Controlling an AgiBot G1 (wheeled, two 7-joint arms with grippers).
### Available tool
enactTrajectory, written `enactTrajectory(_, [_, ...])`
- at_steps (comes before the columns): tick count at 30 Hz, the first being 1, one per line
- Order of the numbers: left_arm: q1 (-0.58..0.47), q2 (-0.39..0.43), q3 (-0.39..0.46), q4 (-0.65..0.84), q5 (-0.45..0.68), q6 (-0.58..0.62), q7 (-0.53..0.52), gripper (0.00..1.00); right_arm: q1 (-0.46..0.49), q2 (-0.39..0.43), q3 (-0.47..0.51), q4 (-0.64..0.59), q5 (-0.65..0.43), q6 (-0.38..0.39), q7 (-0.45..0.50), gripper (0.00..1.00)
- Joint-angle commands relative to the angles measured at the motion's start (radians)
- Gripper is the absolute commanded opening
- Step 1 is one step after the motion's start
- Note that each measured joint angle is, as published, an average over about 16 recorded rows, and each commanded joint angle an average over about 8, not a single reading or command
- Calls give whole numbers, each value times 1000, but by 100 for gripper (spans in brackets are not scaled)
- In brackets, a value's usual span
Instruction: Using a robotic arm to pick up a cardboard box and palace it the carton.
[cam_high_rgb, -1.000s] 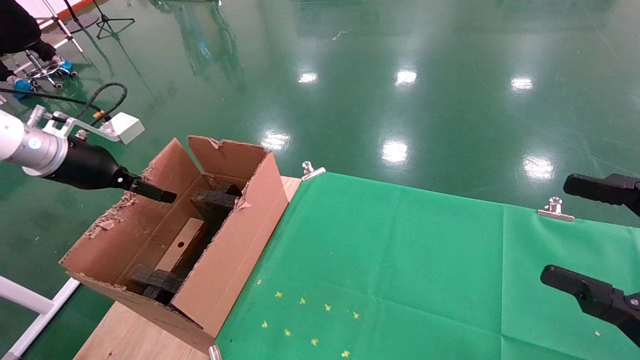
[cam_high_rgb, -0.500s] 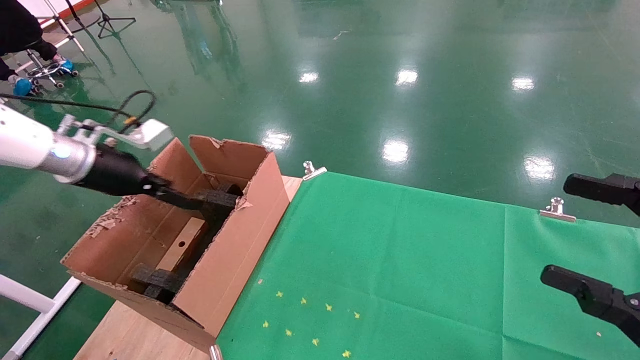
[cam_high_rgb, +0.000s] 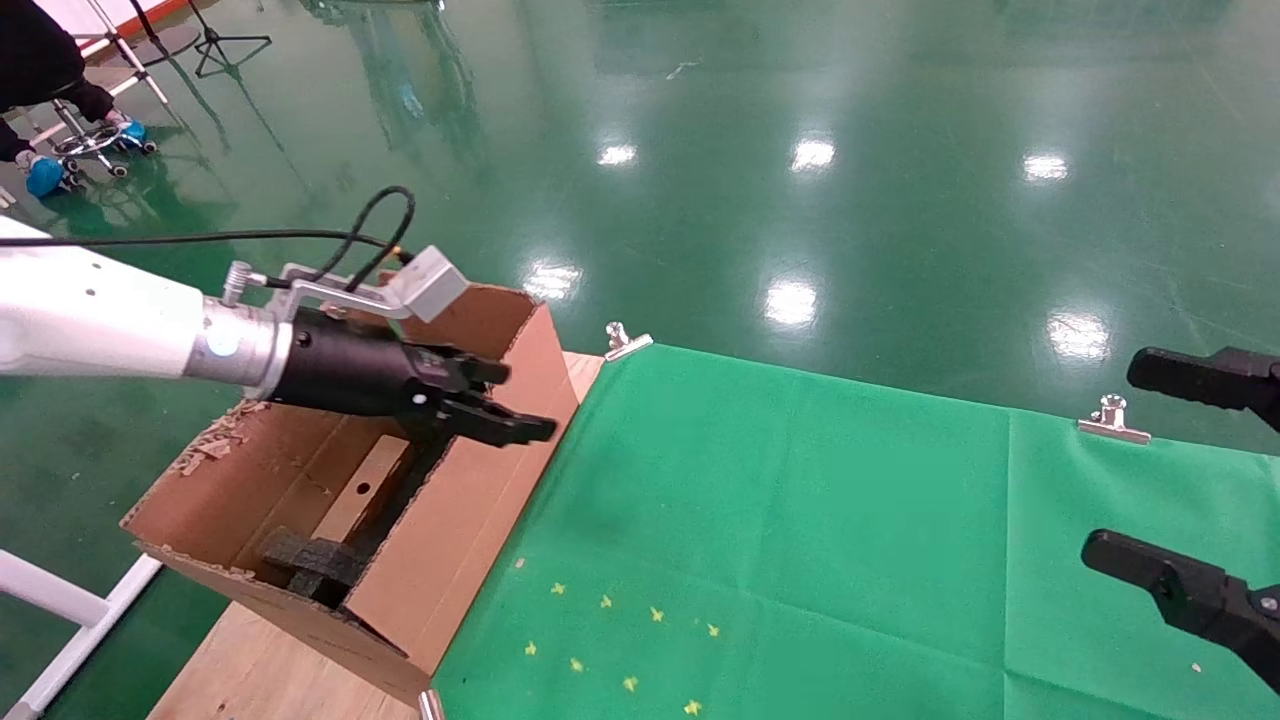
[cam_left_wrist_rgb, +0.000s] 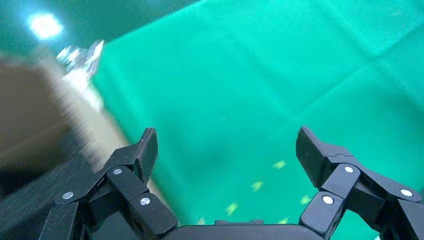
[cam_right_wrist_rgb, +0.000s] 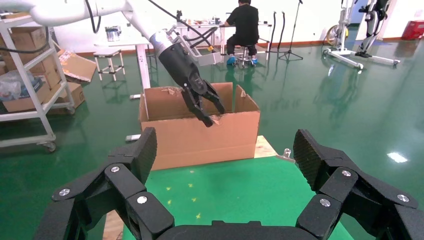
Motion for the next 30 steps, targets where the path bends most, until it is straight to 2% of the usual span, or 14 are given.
enactTrajectory(1, [32,-2,-35,-33,-29,9,18,100,0,0,0,0,0,0,0,100])
enactTrajectory(13, [219,-16,-239,-228,-202,60,121,100,0,0,0,0,0,0,0,100])
enactTrajectory(30, [438,-33,-478,-456,-404,119,242,100,0,0,0,0,0,0,0,100])
